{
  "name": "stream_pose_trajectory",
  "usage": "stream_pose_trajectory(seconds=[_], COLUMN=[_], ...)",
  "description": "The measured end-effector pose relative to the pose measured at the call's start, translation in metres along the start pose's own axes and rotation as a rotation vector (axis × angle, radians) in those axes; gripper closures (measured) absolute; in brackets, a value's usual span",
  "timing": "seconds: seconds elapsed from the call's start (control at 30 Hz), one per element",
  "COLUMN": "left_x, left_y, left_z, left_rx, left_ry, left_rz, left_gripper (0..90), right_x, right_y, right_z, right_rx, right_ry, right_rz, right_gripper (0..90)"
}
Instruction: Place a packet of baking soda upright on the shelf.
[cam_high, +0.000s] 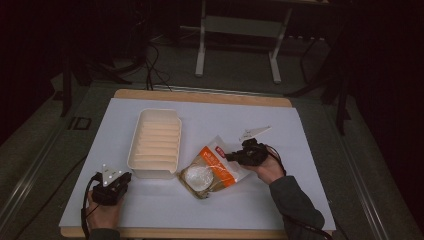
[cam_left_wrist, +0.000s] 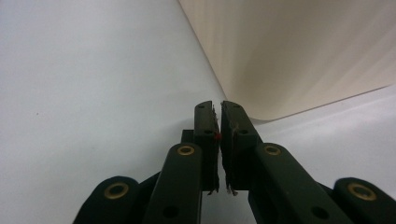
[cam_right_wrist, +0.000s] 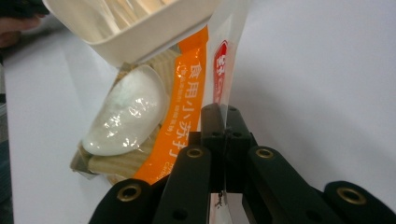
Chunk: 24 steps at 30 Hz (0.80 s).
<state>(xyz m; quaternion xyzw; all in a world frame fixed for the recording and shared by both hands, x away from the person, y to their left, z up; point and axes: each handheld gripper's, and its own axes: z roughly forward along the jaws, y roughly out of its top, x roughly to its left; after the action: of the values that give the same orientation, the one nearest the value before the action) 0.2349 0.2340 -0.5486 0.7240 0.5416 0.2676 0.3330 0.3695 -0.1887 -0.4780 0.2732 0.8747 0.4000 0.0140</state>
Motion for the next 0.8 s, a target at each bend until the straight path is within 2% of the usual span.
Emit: stream_pose_trajectory(seconds=[0.43,0.53,0.8], left_x=[0.001,0.002,0.002], left_y=[0.000,0.000,0.000], left_z=[-0.001,-0.001,-0.001], left_rx=[-0.013,-0.013,-0.015], left_ry=[-0.002,-0.003,-0.002], left_rz=[-0.016,-0.017,-0.018], left_gripper=[83.8,83.3,82.6], right_x=[0.016,0.022,0.034], right_y=[0.035,0.043,0.057], right_z=[-0.009,-0.012,-0.016], right_rx=[-0.019,-0.011,-0.008], right_ry=[-0.006,-0.023,-0.042], right_rz=[-0.107,-0.148,-0.220], right_gripper=[90.0,90.0,90.0])
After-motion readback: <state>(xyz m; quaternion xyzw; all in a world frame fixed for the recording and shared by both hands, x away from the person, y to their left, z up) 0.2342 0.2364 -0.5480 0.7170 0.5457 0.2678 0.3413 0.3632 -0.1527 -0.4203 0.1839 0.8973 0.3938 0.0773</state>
